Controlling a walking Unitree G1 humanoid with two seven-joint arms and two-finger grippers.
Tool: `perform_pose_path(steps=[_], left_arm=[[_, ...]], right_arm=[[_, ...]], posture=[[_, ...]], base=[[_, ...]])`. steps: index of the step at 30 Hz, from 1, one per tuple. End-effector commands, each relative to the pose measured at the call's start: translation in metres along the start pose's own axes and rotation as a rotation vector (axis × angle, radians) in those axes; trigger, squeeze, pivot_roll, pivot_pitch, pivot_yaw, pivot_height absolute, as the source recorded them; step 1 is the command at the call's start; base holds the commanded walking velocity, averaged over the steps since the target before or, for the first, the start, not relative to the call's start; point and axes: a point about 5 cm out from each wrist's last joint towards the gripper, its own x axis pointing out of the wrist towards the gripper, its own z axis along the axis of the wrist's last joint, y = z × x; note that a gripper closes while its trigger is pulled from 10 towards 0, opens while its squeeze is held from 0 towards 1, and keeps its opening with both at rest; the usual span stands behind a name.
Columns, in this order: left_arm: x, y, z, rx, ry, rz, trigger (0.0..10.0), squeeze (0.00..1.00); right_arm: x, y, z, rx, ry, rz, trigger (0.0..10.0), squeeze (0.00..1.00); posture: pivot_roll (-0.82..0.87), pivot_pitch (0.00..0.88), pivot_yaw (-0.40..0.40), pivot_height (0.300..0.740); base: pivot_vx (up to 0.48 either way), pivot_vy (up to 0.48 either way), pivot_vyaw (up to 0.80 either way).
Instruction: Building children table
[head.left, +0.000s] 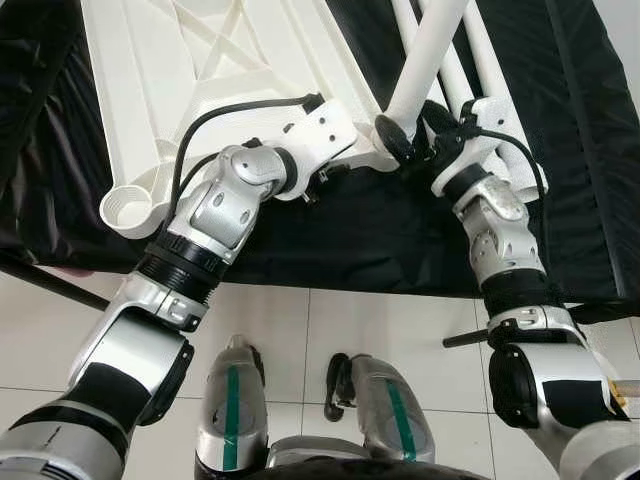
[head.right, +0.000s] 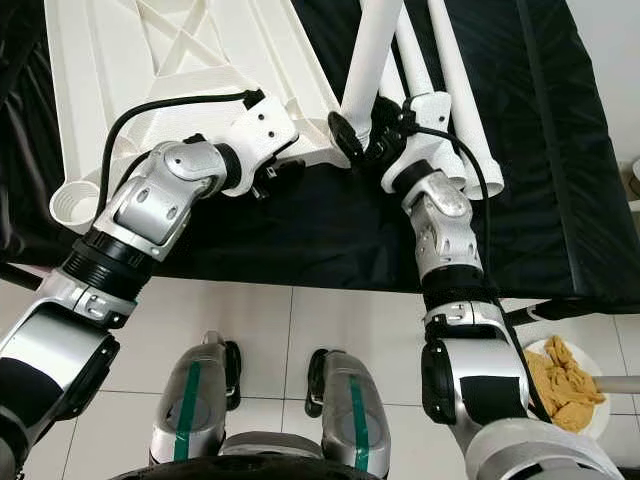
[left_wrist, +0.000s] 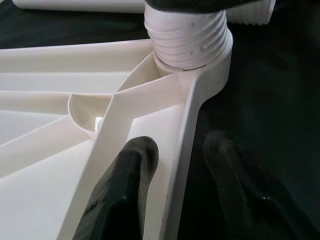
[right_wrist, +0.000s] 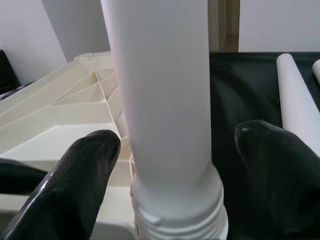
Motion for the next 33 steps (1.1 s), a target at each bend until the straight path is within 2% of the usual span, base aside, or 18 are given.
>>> perform_pose_path(steps=[1,9,17,21,33], left_arm=[[0.001,-0.007,0.001,0.023,-0.001,-0.063,10.0,0.0],[0.002,-0.011,0.003,0.041,-0.007,-0.076,10.0,0.0],[-0.001,-0.01,0.008,0.025,-0.039,-0.071,10.0,0.0],[-0.01,-0.012,0.011,0.011,-0.073,-0.098,10.0,0.0],[-0.021,-0.014,0.016,-0.011,-0.115,-0.116,10.0,0.0]], right_arm=[[-0.002,-0.006,0.001,0.002,-0.006,-0.016,10.0,0.0],[0.004,-0.01,0.005,-0.02,0.0,0.001,10.0,0.0],[0.011,-0.012,0.006,-0.039,0.033,0.045,10.0,0.0],[0.016,-0.011,0.004,-0.05,0.067,0.086,10.0,0.0],[0.024,-0.013,0.006,-0.083,0.114,0.157,10.0,0.0]], posture=[[0.08,0.055,-0.041,0.74],[0.08,0.054,-0.039,0.74],[0.09,0.047,-0.042,0.74],[0.11,0.043,-0.049,0.74],[0.12,0.04,-0.057,0.74]], base=[[0.0,0.0,0.0],[0.0,0.0,0.0],[0.0,0.0,0.0],[0.0,0.0,0.0],[0.0,0.0,0.0]])
